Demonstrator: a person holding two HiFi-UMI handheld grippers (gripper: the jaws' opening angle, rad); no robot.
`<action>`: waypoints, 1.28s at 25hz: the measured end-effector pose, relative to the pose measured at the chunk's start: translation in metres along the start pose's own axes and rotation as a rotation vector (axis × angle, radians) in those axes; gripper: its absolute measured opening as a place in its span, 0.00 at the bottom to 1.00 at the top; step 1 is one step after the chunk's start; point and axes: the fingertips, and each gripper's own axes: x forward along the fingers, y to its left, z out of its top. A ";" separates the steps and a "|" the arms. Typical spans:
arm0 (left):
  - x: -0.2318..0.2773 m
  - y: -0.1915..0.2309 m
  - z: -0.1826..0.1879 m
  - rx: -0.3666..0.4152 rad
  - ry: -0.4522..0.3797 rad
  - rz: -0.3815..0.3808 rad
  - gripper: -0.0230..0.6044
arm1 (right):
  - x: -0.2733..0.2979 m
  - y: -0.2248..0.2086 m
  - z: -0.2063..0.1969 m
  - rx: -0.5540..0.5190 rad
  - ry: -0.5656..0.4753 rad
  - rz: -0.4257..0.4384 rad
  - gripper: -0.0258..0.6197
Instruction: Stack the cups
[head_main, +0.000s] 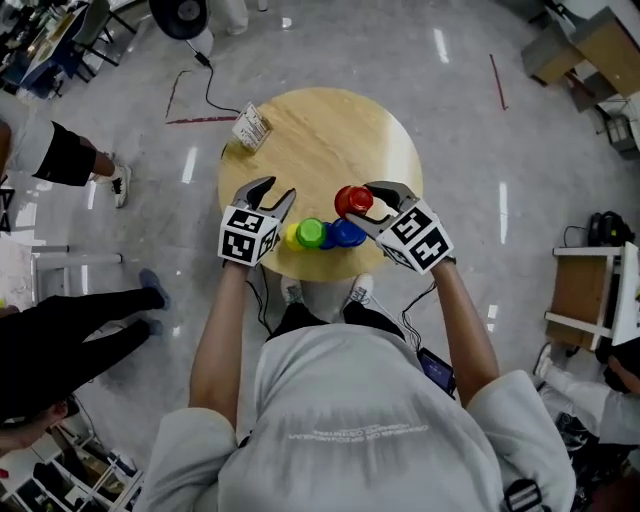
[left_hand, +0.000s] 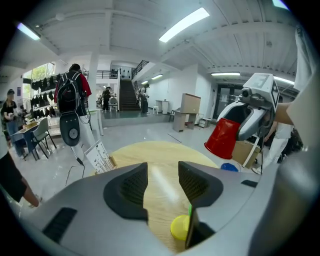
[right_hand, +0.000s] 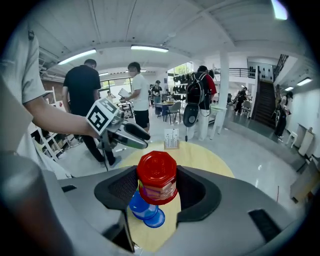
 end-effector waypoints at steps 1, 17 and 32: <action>-0.001 -0.002 0.001 0.006 -0.003 -0.006 0.37 | -0.001 0.009 0.000 -0.006 0.003 0.008 0.45; -0.026 -0.015 -0.007 0.015 -0.012 -0.020 0.36 | 0.011 0.076 -0.002 -0.100 0.097 0.084 0.45; -0.039 -0.010 -0.017 -0.003 -0.013 0.005 0.36 | 0.025 0.073 -0.007 -0.123 0.104 0.069 0.45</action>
